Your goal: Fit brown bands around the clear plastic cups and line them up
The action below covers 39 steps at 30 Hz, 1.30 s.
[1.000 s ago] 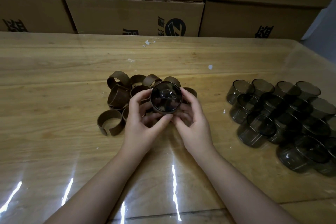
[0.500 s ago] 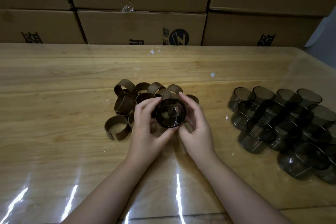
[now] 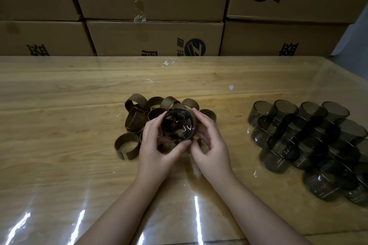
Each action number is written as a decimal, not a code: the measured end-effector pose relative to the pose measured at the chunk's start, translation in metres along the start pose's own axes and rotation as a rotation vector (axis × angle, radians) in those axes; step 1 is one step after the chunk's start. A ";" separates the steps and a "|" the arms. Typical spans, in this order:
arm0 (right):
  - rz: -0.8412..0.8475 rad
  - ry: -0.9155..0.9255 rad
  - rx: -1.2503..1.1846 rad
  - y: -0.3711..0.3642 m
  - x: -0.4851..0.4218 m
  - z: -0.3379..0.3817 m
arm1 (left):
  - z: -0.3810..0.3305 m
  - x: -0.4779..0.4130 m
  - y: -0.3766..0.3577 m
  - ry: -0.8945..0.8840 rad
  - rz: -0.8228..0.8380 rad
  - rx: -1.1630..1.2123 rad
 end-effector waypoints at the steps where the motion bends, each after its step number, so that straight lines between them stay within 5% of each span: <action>1: 0.002 0.005 0.007 0.000 0.000 0.000 | 0.001 0.000 0.001 0.004 -0.004 -0.004; 16: 0.029 0.042 0.083 0.001 0.001 0.007 | -0.006 -0.008 0.012 -0.041 -0.042 -0.097; 26: -0.116 -0.253 0.041 0.019 -0.007 -0.013 | -0.004 -0.089 0.042 0.181 -0.117 -0.218; 39: -0.140 -0.470 0.023 0.020 -0.009 -0.039 | 0.123 -0.183 0.070 0.471 -0.050 -0.419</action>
Point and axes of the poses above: each hand's wrist, its own x-axis away from the middle knuckle, its own y-axis out of the back of the hand, z = x × y, the point moved 8 cm from there along -x, towards the middle knuckle, and after that the axes turned 15 degrees about -z, right-handed, at the moved point
